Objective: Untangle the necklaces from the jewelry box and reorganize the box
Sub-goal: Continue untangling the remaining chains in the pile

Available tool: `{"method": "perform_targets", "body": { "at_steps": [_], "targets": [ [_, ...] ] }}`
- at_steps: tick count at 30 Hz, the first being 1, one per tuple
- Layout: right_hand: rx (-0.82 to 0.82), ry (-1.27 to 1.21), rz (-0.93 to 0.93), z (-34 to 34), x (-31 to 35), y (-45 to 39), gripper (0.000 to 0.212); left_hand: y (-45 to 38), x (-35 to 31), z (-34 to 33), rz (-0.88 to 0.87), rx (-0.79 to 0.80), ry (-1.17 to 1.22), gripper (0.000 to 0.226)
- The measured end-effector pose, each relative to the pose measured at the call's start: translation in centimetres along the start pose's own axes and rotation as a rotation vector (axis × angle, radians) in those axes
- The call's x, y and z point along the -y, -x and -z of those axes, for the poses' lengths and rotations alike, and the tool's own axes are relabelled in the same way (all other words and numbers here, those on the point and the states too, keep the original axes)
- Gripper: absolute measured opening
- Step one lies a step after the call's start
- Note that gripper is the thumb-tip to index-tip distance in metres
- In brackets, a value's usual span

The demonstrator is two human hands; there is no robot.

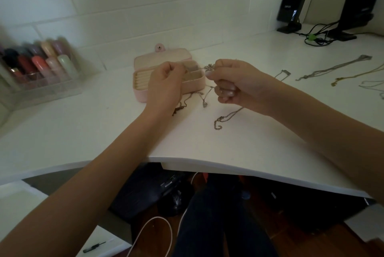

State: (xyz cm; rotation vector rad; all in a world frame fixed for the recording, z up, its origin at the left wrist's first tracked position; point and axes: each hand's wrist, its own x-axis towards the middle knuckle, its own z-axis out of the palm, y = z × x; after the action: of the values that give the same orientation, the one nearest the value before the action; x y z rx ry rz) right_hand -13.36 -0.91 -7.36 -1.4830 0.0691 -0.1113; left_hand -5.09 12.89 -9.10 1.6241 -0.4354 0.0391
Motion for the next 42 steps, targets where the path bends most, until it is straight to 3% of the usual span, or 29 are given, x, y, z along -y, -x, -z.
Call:
{"method": "perform_targets", "body": {
  "at_steps": [6, 16, 23, 26, 32, 35, 38, 40, 42],
  "targets": [
    [-0.083, 0.504, 0.156, -0.2, 0.1, 0.3, 0.03, 0.6, -0.9, 0.1, 0.006, 0.045, 0.134, 0.029],
    [-0.135, 0.648, 0.211, 0.4, 0.2, 0.3, 0.048, 0.6, -1.2, 0.3, 0.171, 0.022, 0.319, 0.032],
    [-0.173, 0.812, 0.169, 1.0, -0.8, -0.1, 0.066, 0.3, -1.3, 0.5, 0.266, 0.005, 0.397, 0.047],
    [-0.2, 0.921, 0.177, 1.6, -1.1, -0.2, 0.063, 0.2, -1.5, 0.7, 0.32, 0.047, 0.498, 0.052],
    [-0.219, 0.92, 0.19, 1.8, -1.1, -0.5, 0.045, 0.4, -1.6, 0.6, 0.291, 0.167, 0.428, 0.058],
    [-0.199, 0.927, 0.222, 1.6, -1.2, -0.5, 0.021, 0.5, -1.5, 0.5, 0.264, 0.266, 0.4, 0.049],
    [-0.152, 0.798, 0.286, 1.4, -1.2, -0.7, 0.032, 0.9, -1.4, 0.3, 0.209, 0.406, 0.37, 0.032],
    [-0.088, 0.613, 0.267, 1.1, -1.0, -0.5, 0.045, 1.1, -1.5, 0.2, 0.173, 0.455, 0.368, 0.025],
    [-0.036, 0.462, 0.214, 0.9, -1.0, -0.5, 0.045, 1.3, -1.5, 0.3, 0.104, 0.487, 0.355, 0.021]
  ]
}}
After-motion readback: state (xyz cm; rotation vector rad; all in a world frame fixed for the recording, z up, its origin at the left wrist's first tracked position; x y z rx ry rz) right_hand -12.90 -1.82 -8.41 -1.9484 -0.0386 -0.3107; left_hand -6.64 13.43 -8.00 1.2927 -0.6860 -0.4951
